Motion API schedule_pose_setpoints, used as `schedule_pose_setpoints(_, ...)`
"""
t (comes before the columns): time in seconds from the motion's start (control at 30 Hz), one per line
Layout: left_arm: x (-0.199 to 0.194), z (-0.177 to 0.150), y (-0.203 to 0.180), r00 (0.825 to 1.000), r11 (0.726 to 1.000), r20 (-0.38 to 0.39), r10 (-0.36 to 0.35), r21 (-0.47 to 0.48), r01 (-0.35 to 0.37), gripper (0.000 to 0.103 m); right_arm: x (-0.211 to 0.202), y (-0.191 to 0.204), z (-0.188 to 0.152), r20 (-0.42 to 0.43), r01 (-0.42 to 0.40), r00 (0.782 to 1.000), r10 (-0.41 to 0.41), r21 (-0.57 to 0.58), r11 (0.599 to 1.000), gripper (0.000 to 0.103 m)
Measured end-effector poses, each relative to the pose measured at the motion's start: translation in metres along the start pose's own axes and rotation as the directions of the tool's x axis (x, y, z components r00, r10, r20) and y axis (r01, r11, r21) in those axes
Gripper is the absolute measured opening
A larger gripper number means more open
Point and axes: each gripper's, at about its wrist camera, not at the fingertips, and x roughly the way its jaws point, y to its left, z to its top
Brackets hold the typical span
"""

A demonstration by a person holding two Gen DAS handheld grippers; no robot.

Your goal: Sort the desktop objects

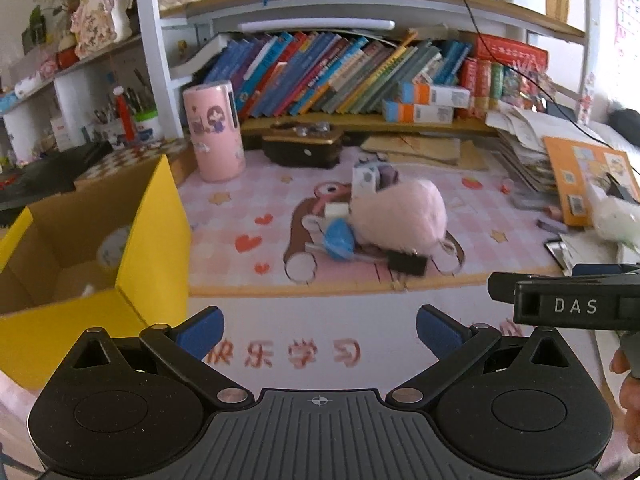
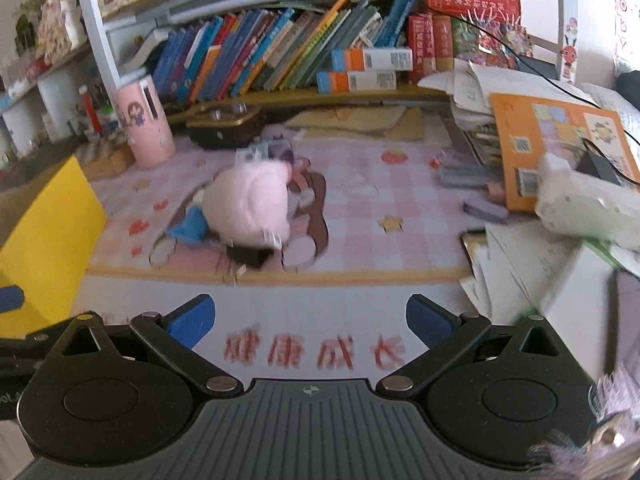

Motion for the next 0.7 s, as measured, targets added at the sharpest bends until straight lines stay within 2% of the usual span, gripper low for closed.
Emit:
schedule_pose_setpoints(0.27, 0.014, 0.017, 0.004, 0.998, 0.998, 0.017, 0.058, 0.009, -0.058, 0.103, 0.033, 0.007, 0.034, 0.04, -0.057, 0.998, 0.057, -0.004, 0.998, 0.103)
schedule_pose_setpoints(0.7, 0.022, 0.024, 0.017, 0.995, 0.995, -0.003, 0.103, 0.008, -0.103, 0.103, 0.104, 0.029, 0.061, -0.014, -0.132, 0.991, 0.132, -0.06, 0.989, 0.101)
